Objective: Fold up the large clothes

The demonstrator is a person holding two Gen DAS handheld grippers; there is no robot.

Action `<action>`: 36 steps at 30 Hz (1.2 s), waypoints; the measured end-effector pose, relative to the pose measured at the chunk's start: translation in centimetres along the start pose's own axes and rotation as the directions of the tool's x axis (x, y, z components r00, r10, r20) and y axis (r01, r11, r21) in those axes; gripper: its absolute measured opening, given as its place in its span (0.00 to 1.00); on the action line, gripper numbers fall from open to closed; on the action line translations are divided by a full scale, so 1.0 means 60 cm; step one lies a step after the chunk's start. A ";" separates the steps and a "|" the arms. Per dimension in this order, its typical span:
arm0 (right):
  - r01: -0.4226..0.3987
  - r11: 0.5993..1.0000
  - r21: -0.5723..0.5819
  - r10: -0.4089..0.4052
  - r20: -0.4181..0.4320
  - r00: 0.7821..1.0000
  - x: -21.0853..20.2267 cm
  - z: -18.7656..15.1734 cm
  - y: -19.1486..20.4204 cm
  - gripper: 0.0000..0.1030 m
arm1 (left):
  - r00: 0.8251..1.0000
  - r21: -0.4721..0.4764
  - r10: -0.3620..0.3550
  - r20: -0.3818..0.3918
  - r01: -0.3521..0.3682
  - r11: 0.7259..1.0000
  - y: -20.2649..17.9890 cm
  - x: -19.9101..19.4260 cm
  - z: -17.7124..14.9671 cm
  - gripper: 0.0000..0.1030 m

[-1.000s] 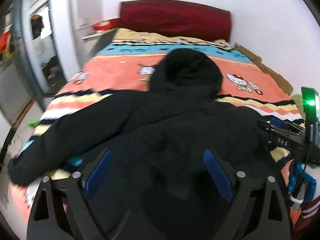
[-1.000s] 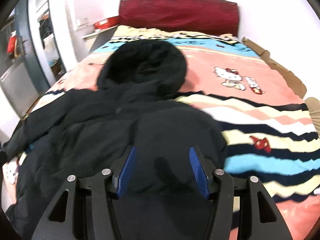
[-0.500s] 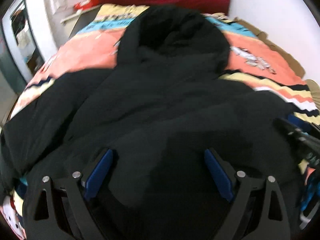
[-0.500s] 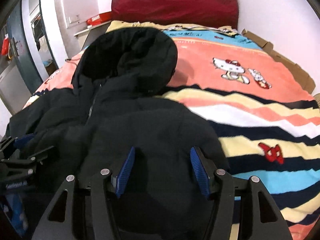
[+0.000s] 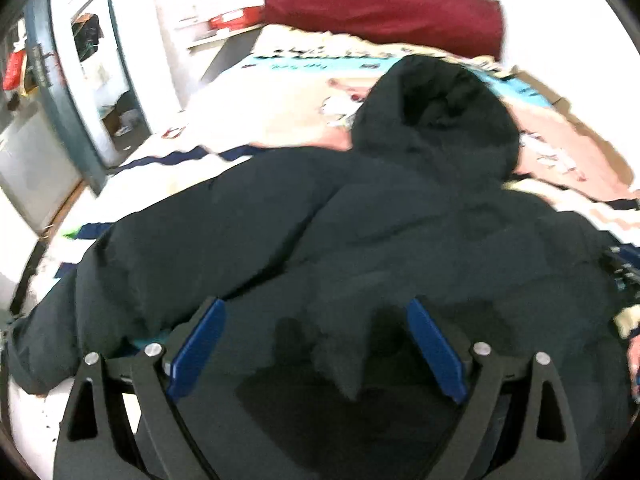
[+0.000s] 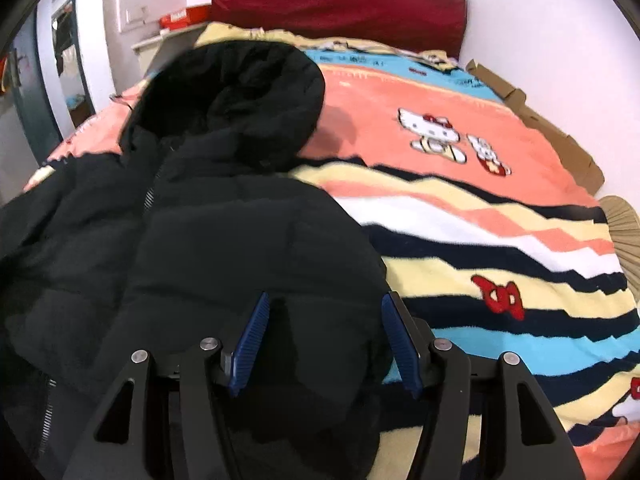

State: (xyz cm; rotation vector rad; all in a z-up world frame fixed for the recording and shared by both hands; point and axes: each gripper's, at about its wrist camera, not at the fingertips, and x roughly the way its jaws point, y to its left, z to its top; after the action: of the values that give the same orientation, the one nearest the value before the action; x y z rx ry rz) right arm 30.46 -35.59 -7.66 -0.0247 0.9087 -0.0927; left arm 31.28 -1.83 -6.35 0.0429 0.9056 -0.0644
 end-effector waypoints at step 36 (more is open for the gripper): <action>0.001 0.991 0.130 -0.005 0.035 0.999 -0.269 -0.180 0.028 0.60 | 0.979 0.113 -0.025 0.201 0.002 0.994 0.010 -0.279 -0.170 0.90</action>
State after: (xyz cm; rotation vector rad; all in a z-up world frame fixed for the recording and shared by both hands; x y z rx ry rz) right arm 12.23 -32.27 -1.71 0.0935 0.8661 -0.1540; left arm 13.04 0.06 0.53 0.1329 0.6981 -0.1306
